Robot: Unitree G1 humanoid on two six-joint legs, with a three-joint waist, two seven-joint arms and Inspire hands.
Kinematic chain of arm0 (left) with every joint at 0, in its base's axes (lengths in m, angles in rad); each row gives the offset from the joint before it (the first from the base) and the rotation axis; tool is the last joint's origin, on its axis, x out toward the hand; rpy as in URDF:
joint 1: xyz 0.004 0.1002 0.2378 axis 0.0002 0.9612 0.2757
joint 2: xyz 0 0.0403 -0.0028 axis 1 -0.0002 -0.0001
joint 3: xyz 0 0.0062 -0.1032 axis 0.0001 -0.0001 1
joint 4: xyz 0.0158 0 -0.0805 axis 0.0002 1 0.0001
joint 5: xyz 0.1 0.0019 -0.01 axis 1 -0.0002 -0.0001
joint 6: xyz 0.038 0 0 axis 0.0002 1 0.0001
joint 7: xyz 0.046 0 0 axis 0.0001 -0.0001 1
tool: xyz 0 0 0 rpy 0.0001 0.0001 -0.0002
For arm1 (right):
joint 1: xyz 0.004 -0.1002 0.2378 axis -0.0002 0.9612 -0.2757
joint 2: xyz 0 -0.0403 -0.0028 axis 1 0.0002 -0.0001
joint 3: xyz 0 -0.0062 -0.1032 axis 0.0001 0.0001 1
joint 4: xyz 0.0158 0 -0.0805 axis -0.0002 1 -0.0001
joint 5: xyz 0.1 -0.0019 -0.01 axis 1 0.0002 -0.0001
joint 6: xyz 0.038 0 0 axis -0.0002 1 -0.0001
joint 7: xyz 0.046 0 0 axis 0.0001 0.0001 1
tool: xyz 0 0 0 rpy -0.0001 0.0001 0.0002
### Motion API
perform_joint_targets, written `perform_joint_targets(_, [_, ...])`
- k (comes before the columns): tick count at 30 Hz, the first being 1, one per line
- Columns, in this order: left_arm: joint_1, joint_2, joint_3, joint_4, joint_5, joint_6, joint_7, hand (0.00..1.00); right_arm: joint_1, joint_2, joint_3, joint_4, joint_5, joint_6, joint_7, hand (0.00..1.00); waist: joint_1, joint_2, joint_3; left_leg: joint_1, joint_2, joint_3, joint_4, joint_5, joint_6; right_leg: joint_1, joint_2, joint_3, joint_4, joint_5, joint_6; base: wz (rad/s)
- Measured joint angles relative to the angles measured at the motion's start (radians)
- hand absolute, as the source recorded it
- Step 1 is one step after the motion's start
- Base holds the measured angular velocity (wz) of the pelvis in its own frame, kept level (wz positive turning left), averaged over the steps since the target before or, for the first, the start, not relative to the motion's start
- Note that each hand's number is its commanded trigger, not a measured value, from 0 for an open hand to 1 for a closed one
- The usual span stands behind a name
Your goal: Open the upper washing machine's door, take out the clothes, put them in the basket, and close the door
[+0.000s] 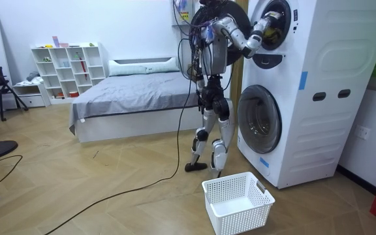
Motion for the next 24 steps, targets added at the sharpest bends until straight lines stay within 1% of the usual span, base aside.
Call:
perform_joint_targets(1, [0.009, -0.007, 0.001, 0.002, 0.000, -0.012, 0.000, 0.00, 0.038, 0.000, -0.035, -0.021, 0.030, -0.020, -0.026, 1.00, -0.010, -0.001, 0.0007, 0.002, -0.001, 0.009, -0.002, 0.000, 0.000, 0.000, -0.001, 0.000, 0.000, 0.000, 0.000, 0.00])
perform_joint_targets(2, [0.015, -0.010, 0.001, 0.009, 0.000, -0.020, 0.001, 0.00, 0.053, 0.000, -0.052, -0.028, 0.050, -0.028, -0.039, 1.00, -0.011, -0.001, 0.0012, 0.003, -0.001, 0.013, -0.002, 0.000, 0.000, 0.000, -0.001, 0.001, 0.000, 0.000, 0.000, -0.15])
perform_joint_targets(4, [0.021, -0.023, 0.003, 0.040, 0.001, -0.046, 0.012, 0.00, 0.123, 0.001, -0.117, -0.061, 0.075, -0.070, -0.117, 1.00, -0.019, 0.004, 0.0042, 0.010, -0.003, 0.034, -0.007, -0.001, 0.000, 0.000, -0.001, 0.012, 0.001, 0.000, 0.000, -0.14])
perform_joint_targets(5, [0.026, -0.025, 0.004, 0.043, 0.001, -0.050, 0.015, 0.00, 0.136, 0.003, -0.127, -0.064, 0.078, -0.083, -0.137, 1.00, -0.025, 0.007, 0.0056, 0.012, -0.002, 0.034, -0.012, -0.001, -0.001, 0.000, 0.000, 0.012, 0.002, 0.000, -0.001, 0.05])
perform_joint_targets(6, [0.028, -0.029, 0.004, 0.048, 0.002, -0.058, 0.019, 0.00, 0.171, 0.013, -0.162, -0.075, 0.095, -0.106, -0.168, 1.00, -0.042, 0.016, 0.0098, 0.012, 0.002, 0.036, -0.017, -0.011, -0.003, 0.001, 0.003, 0.012, 0.002, 0.001, -0.001, 0.05])
perform_joint_targets(7, [0.031, -0.032, 0.004, 0.047, 0.002, -0.064, 0.020, 0.00, 0.213, 0.032, -0.198, -0.082, 0.112, -0.128, -0.197, 1.00, -0.048, 0.021, 0.0127, 0.010, 0.002, 0.041, -0.017, -0.016, -0.004, -0.001, 0.004, 0.018, 0.003, 0.003, -0.002, 0.00])
perform_joint_targets(8, [0.037, -0.035, 0.004, 0.047, 0.002, -0.065, 0.021, 0.00, 0.231, 0.040, -0.209, -0.083, 0.119, -0.135, -0.209, 1.00, -0.049, 0.026, 0.0113, 0.010, 0.002, 0.046, -0.013, -0.018, -0.003, -0.001, 0.005, 0.024, 0.004, 0.004, -0.003, -0.14])
perform_joint_targets(10, [0.049, -0.039, 0.004, 0.050, 0.002, -0.071, 0.032, 0.00, 0.292, 0.044, -0.245, -0.085, 0.154, -0.157, -0.253, 1.00, -0.067, 0.042, 0.0054, 0.012, 0.000, 0.051, -0.010, -0.019, -0.003, -0.002, 0.005, 0.028, 0.007, 0.004, -0.003, -0.10])
perform_joint_targets(12, [0.059, -0.039, 0.013, 0.054, 0.002, -0.080, 0.037, 0.00, 0.317, 0.044, -0.268, -0.085, 0.173, -0.162, -0.289, 1.00, -0.083, 0.047, 0.0022, 0.013, 0.000, 0.051, -0.010, -0.018, -0.003, -0.003, 0.005, 0.028, 0.010, 0.003, -0.003, -0.02])
perform_joint_targets(15, [0.069, -0.039, 0.031, 0.054, 0.002, -0.097, 0.037, 0.00, 0.319, 0.044, -0.282, -0.085, 0.199, -0.185, -0.352, 1.00, -0.098, 0.054, 0.0055, 0.013, 0.001, 0.059, -0.010, -0.018, -0.004, -0.012, 0.007, 0.036, 0.018, 0.002, -0.003, -0.08])
perform_joint_targets(16, [0.068, -0.039, 0.040, 0.053, 0.001, -0.113, 0.039, 0.00, 0.328, 0.044, -0.291, -0.085, 0.216, -0.201, -0.369, 1.00, -0.103, 0.053, 0.0052, 0.013, 0.002, 0.061, -0.010, -0.018, -0.004, -0.012, 0.009, 0.040, 0.017, 0.002, -0.003, -0.04])
perform_joint_targets(19, [0.070, -0.038, 0.043, 0.052, 0.001, -0.131, 0.040, 0.00, 0.368, 0.044, -0.300, -0.085, 0.236, -0.234, -0.406, 1.00, -0.110, 0.044, 0.0022, 0.013, 0.003, 0.061, -0.011, -0.018, -0.004, -0.014, 0.011, 0.039, 0.015, 0.002, -0.004, 0.00])
perform_joint_targets(21, [0.068, -0.036, 0.044, 0.050, 0.002, -0.135, 0.040, 0.00, 0.391, 0.043, -0.307, -0.084, 0.252, -0.240, -0.423, 1.00, -0.109, 0.034, -0.0042, 0.012, 0.003, 0.063, -0.011, -0.018, -0.004, -0.016, 0.012, 0.040, 0.015, 0.002, -0.003, 0.00])
perform_joint_targets(22, [0.068, -0.035, 0.044, 0.050, 0.001, -0.140, 0.040, 0.00, 0.402, 0.041, -0.318, -0.084, 0.262, -0.246, -0.426, 1.00, -0.109, 0.030, -0.0049, 0.012, 0.003, 0.065, -0.011, -0.019, -0.004, -0.016, 0.012, 0.041, 0.015, 0.002, -0.003, 0.00])
perform_joint_targets(24, [0.069, -0.035, 0.044, 0.050, 0.001, -0.141, 0.040, 0.00, 0.416, 0.040, -0.341, -0.085, 0.276, -0.251, -0.434, 1.00, -0.108, 0.028, -0.0053, 0.013, 0.003, 0.067, -0.011, -0.020, -0.003, -0.016, 0.012, 0.042, 0.015, 0.002, -0.003, 0.00])
